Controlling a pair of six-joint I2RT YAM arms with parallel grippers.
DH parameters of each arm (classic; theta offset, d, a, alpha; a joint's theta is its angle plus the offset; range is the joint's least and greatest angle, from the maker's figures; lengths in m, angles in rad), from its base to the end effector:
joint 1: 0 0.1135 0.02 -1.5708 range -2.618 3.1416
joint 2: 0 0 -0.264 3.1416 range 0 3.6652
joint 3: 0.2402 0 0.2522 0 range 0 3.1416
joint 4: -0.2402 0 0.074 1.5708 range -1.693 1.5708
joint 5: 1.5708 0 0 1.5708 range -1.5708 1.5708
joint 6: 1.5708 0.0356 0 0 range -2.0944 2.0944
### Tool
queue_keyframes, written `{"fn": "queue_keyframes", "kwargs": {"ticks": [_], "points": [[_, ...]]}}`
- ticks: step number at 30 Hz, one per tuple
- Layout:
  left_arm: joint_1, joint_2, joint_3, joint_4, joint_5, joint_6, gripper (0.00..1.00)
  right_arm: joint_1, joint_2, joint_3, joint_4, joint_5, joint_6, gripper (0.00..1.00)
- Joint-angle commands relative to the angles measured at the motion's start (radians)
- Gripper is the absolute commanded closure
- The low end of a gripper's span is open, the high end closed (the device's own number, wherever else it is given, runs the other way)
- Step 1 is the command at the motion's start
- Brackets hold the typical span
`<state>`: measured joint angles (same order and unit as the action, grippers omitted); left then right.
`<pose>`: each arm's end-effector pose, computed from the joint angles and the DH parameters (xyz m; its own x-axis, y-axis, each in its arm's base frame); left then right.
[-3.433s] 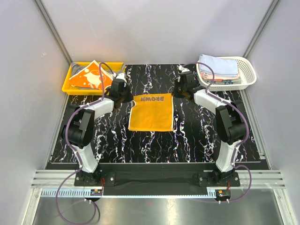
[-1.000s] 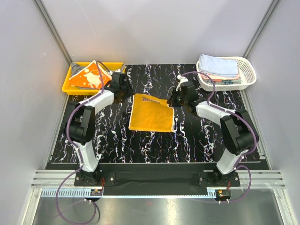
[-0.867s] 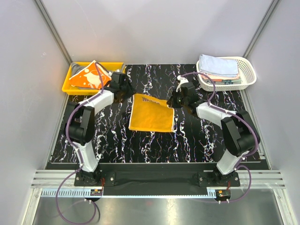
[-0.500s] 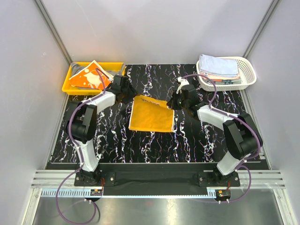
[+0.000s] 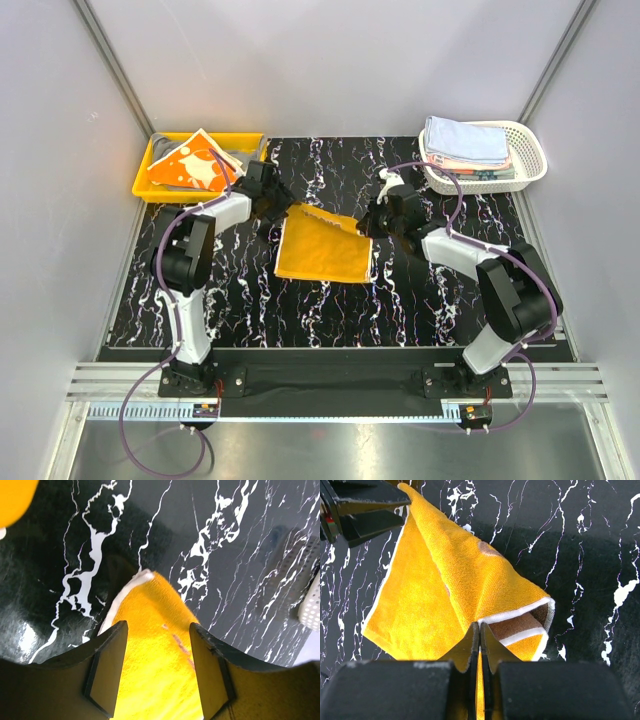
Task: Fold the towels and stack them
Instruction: Fold the towel
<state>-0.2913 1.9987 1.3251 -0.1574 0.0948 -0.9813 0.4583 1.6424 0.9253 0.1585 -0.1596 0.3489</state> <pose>0.4130 -0.1274 0.1670 -0.6818 -0.6595 -0.3167 -0.3951 0.6963 -0.5992 0.3163 0.1624 0.2032 -0.6373 0.0620 -0.7681 -0.3616 0.8562 0.3691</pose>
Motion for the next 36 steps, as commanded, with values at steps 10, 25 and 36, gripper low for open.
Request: {"fn": "queue_keyframes", "kwargs": {"ticks": [10, 25, 36], "points": [[0.012, 0.040, 0.062, 0.048, 0.005, -0.046, 0.43, 0.017, -0.043, -0.017, 0.050, -0.003, -0.005, 0.96], [0.021, 0.064, 0.085, 0.036, -0.014, -0.069, 0.47, 0.017, -0.038, -0.048, 0.061, 0.005, -0.011, 0.96], [0.029, 0.051, 0.072, 0.035, 0.000, -0.066, 0.67, 0.017, -0.029, -0.062, 0.070, 0.022, -0.013, 0.96]]}}
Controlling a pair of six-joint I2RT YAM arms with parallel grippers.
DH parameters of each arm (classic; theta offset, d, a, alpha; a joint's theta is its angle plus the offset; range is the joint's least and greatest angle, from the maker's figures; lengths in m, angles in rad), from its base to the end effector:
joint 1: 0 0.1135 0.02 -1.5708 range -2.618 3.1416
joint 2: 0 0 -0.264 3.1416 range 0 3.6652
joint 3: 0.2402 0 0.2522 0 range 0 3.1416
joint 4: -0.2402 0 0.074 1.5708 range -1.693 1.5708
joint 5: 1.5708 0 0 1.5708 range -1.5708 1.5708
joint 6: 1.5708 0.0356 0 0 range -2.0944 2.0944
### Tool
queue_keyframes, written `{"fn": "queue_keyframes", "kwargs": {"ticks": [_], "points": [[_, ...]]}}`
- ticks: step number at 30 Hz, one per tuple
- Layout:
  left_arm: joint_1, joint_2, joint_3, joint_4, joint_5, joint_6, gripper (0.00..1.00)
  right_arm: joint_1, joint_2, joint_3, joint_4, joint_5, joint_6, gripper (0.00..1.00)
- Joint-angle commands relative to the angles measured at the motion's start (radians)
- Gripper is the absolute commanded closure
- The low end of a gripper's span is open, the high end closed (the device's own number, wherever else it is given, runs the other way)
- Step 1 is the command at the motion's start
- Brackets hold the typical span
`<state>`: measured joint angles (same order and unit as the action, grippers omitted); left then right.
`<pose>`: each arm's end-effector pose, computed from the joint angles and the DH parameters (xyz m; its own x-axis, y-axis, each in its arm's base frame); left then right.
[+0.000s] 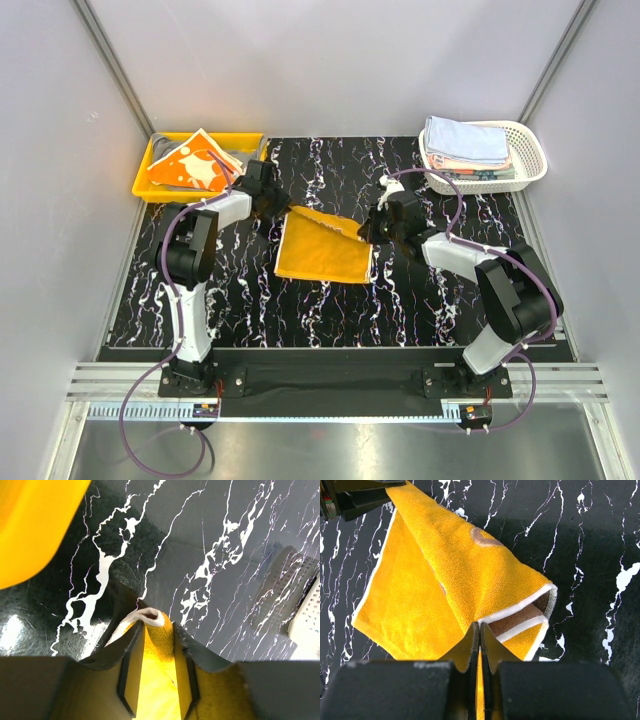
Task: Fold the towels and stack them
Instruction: Fold the towel
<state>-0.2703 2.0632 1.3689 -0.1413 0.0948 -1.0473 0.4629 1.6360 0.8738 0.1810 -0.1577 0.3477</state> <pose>0.4278 -0.1220 0.1543 -0.6405 -0.7172 -0.2745 -0.4556 0.6426 -0.6160 0.3080 0.1600 0.1913 -0.6521 0.0506 -0.7564 -0.3576 0.8592 0.3659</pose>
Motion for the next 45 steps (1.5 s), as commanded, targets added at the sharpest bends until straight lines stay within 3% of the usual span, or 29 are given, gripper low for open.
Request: {"fn": "queue_keyframes", "kwargs": {"ticks": [1, 17, 25, 45], "points": [[0.008, -0.023, 0.019, 0.020, -0.001, 0.000, 0.69, 0.013, -0.024, -0.012, 0.048, 0.024, -0.015, 0.96], [0.009, -0.141, -0.102, 0.069, 0.026, 0.046, 0.79, 0.011, -0.054, 0.001, 0.008, 0.090, -0.030, 0.96], [0.005, -0.209, -0.201, 0.120, 0.051, 0.046, 1.00, 0.010, -0.082, -0.004, -0.003, 0.102, -0.019, 0.96], [-0.096, -0.511, -0.516, 0.174, -0.006, 0.072, 1.00, 0.011, -0.268, -0.167, -0.101, 0.089, 0.094, 0.98]]}}
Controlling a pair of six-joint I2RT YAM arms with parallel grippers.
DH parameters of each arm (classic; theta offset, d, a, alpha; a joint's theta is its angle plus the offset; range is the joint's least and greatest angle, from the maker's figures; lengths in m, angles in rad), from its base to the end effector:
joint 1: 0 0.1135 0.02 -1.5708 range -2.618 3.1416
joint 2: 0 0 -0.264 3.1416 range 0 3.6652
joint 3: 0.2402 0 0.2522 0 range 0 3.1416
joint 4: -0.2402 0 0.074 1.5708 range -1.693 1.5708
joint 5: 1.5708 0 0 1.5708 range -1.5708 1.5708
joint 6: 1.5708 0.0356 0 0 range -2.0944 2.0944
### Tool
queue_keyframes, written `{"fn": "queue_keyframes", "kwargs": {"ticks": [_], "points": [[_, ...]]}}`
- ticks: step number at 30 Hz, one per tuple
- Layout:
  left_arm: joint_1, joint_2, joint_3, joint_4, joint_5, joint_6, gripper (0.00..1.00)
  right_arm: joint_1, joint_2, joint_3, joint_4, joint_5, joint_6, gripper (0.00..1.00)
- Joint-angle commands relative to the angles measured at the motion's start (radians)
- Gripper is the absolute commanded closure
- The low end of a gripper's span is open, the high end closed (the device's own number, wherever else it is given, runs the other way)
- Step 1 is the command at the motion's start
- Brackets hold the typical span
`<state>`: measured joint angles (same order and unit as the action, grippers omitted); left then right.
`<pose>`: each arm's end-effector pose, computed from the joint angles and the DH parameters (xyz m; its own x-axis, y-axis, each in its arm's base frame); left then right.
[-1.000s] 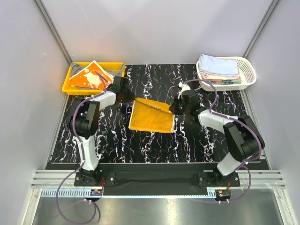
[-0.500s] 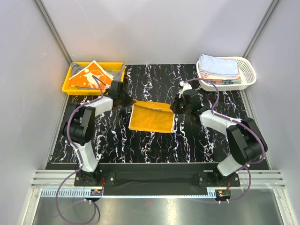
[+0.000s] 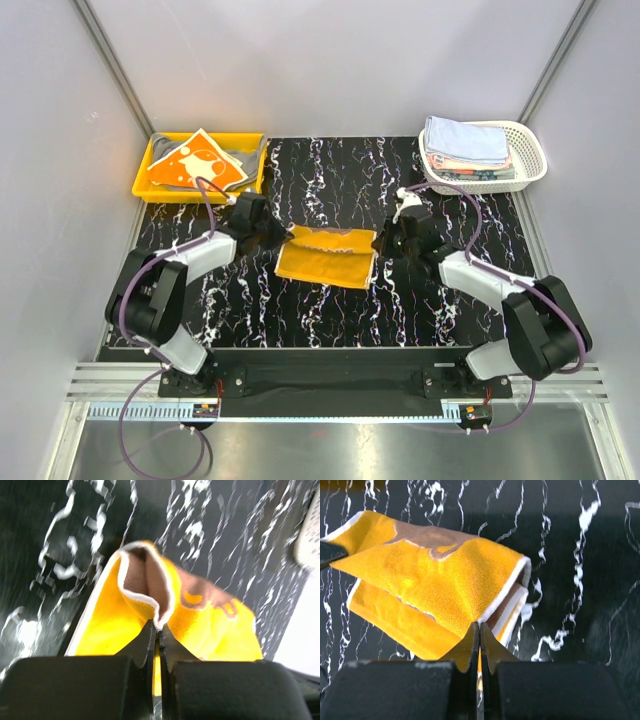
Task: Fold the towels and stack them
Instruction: Fold the towel
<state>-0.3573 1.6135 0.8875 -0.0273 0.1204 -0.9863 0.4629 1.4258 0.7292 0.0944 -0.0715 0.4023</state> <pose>0.3115 -0.1208 0.1847 -0.7116 -0.6181 -0.3340 -0.2976 0.6958 -0.6537 0.2659 0.1356 0.2015 -0.6614 0.1064 -0.7425 -0.2599 0.8961 0.3599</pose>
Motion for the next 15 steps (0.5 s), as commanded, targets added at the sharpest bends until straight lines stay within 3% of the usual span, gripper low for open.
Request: {"fn": "queue_keyframes", "kwargs": {"ticks": [1, 15], "points": [[-0.012, -0.069, -0.060, 0.063, -0.034, 0.011, 1.00, 0.011, -0.065, -0.030, -0.019, -0.001, 0.049, 0.98], [-0.014, -0.196, -0.176, 0.063, -0.048, 0.017, 1.00, 0.016, -0.200, -0.137, -0.021, -0.054, 0.089, 0.98]]}}
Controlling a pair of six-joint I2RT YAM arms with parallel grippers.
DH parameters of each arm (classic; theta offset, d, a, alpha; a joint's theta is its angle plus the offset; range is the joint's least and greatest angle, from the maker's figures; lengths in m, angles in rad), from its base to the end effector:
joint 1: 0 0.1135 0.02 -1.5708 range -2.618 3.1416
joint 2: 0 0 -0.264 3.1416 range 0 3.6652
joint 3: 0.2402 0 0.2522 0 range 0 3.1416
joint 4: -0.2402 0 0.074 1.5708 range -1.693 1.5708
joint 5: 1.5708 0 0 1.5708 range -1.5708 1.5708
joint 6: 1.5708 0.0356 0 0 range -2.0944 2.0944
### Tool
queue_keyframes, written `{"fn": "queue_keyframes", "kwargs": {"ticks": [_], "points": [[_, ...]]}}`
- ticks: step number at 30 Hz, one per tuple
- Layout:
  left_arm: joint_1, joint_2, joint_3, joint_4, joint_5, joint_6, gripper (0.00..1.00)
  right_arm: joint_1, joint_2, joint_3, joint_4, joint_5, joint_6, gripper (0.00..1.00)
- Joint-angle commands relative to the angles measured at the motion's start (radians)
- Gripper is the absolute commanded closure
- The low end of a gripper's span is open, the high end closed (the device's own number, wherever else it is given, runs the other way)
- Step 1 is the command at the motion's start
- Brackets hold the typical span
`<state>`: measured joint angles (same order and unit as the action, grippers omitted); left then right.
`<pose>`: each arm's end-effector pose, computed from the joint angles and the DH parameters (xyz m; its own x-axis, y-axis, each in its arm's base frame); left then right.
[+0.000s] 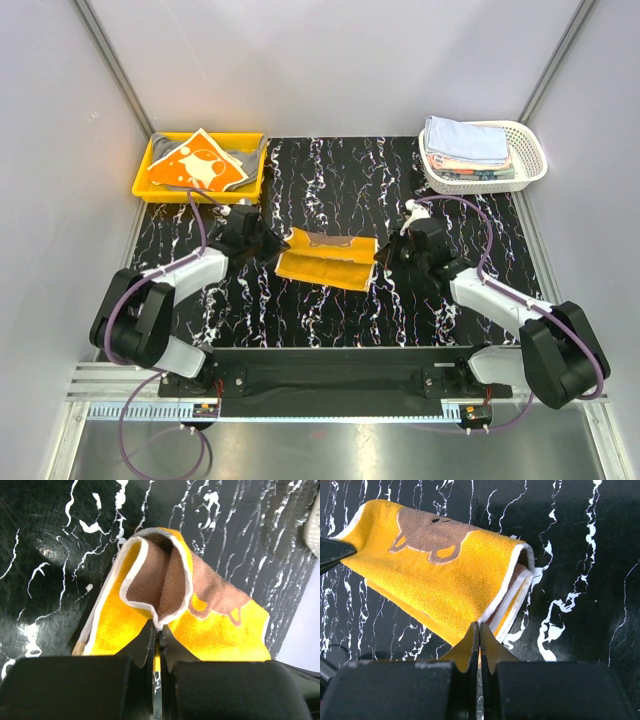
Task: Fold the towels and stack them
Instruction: Fold the towel
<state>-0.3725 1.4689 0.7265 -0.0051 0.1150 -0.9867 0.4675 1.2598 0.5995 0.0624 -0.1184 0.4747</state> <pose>0.2727 -0.1110 0.1804 -0.7162 -0.6099 -0.3394 -0.2856 0.6997 -0.6548 0.2301 0.1209 0.2004 -0.6913 0.1594 -0.7047 -0.2458 0.8653 0.4369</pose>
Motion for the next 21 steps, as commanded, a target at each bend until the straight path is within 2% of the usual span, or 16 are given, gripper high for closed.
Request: {"fn": "queue_keyframes", "kwargs": {"ticks": [1, 7, 11, 14, 17, 21], "points": [[0.000, -0.061, -0.018, 0.040, -0.047, 0.016, 1.00, 0.011, -0.034, -0.007, 0.011, -0.009, 0.018, 0.98], [-0.002, -0.059, 0.019, 0.028, -0.067, -0.015, 1.00, 0.013, -0.028, 0.025, -0.009, 0.017, 0.010, 0.98], [0.012, 0.031, 0.141, 0.008, -0.071, -0.010, 1.00, 0.011, 0.013, 0.156, -0.126, 0.104, -0.008, 0.97], [0.021, 0.100, 0.279, -0.018, -0.072, -0.006, 1.00, 0.003, 0.064, 0.249, -0.165, 0.143, -0.050, 0.98], [0.030, 0.143, 0.344, -0.038, -0.064, -0.012, 1.00, -0.003, 0.093, 0.301, -0.185, 0.154, -0.061, 0.98], [0.030, 0.139, 0.338, -0.055, -0.069, -0.009, 1.00, -0.004, 0.099, 0.301, -0.187, 0.123, -0.044, 0.98]]}}
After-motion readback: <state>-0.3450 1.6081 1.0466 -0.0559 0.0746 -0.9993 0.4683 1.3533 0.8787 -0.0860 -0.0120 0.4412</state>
